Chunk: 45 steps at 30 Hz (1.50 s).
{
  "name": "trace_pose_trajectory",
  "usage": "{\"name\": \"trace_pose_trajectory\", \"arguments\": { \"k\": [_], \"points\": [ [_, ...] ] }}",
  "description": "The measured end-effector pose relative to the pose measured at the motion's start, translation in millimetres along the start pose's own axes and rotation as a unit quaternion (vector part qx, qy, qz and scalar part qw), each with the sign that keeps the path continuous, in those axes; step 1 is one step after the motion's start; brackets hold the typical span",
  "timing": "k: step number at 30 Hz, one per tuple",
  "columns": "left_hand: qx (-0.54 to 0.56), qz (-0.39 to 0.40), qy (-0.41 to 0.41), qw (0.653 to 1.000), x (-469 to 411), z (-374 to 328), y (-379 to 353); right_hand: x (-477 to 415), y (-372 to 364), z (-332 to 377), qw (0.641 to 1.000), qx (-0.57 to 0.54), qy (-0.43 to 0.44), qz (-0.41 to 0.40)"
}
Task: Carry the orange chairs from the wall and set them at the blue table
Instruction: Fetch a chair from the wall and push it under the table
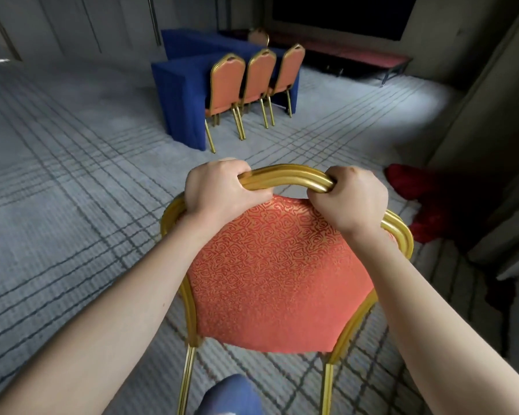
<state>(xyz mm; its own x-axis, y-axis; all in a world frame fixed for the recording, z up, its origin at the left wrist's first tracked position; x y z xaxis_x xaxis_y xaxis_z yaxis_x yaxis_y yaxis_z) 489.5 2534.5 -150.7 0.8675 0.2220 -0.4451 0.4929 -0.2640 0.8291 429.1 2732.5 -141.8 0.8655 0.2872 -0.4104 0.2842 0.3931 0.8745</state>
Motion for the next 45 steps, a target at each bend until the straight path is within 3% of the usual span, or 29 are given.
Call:
{"name": "trace_pose_trajectory", "arguments": {
  "k": [6, 16, 32, 45],
  "points": [
    [-0.001, -0.024, -0.021, 1.0, -191, 14, -95, -188, -64, -62, 0.999, 0.024, 0.014, -0.031],
    [0.014, 0.016, -0.089, 0.996, -527, -9, -270, -492, -162, -207, 0.997, 0.028, -0.064, -0.029],
    [0.038, -0.019, -0.072, 0.996, -1070, -66, -578, -1044, -319, -475, 0.998, 0.057, -0.021, -0.025],
    [0.046, -0.001, -0.123, 0.991, -1528, -163, -843, -1479, -439, -744, 0.996, 0.034, -0.075, -0.043]
  ]
}}
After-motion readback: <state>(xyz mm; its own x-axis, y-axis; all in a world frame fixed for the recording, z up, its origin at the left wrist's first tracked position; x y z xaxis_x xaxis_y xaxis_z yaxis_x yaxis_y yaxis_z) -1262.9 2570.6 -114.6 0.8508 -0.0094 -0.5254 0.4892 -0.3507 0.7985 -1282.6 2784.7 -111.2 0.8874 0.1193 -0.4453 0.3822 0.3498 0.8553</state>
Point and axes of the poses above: each hand's wrist, its own x-axis away from the middle knuckle, its own y-axis out of the back of the hand, z = x × y, the point moved 2 cm from there along -x, towards the middle knuckle, and after that the axes turned 7 degrees about z, right-handed, at the moved point
